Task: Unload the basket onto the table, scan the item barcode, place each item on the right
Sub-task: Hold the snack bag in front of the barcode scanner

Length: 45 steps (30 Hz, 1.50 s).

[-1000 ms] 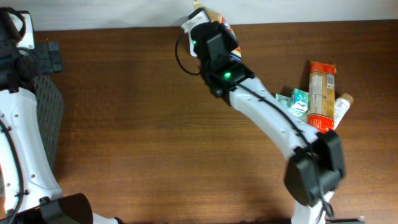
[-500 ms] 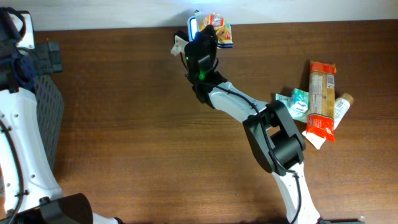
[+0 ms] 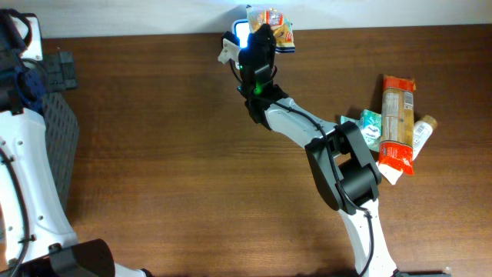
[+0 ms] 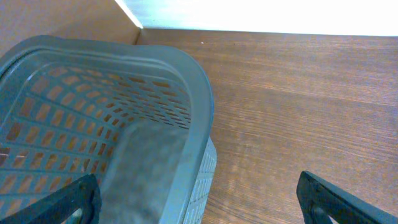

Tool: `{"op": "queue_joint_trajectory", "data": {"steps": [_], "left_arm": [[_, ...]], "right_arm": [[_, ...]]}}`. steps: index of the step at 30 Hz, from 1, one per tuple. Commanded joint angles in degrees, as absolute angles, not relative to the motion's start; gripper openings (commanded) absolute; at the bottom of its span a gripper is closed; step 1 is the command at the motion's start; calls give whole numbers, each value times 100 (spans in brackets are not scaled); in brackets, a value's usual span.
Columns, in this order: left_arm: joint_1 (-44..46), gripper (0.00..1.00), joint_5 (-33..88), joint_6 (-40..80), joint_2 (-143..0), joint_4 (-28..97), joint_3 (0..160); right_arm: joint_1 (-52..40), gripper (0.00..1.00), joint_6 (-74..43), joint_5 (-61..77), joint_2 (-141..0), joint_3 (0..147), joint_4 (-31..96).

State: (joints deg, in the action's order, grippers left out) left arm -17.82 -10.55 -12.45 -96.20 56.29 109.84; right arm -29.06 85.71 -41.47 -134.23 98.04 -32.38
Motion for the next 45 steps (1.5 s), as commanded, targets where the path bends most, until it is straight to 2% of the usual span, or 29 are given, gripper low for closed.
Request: {"op": "queue_joint_trajectory", "data": {"steps": [1,9,15,21,25,28,36,45], "left_arm": [[-1806,99,-1035,-1295,-9555,5621,11052],[-1806,99,-1035,-1295,-9555,5621,11052],[-1806,99,-1035,-1295,-9555,5621,11052],[-1806,99,-1035,-1295,-9555,5621,11052],[-1806,99,-1035,-1295,-9555,5621,11052],[-1806,99,-1035,-1295,-9555,5621,11052],[-1806,99,-1035,-1295,-9555,5621,11052],[-1806,99,-1035,-1295,-9555,5621,11052]], "right_arm": [[-2923,4,8573,-4101,-13432,9913,-3306],[-2963,4,8571,-4097,-13432,9911,-3277],[-3022,4,8569,-4191,-13432,9911,-2609],[-3026,4,8571,-4285,-13432,9911,-2574],[-3028,4,8571,-4285,-13432,9911,-2829],[-3046,4,8501,-4174,-13432,9911,-3470],[-2895,4,8095,-3138,-13517,9913,-3522],[-2724,4,8095,-3131,-13673,9913,-3588]]}}
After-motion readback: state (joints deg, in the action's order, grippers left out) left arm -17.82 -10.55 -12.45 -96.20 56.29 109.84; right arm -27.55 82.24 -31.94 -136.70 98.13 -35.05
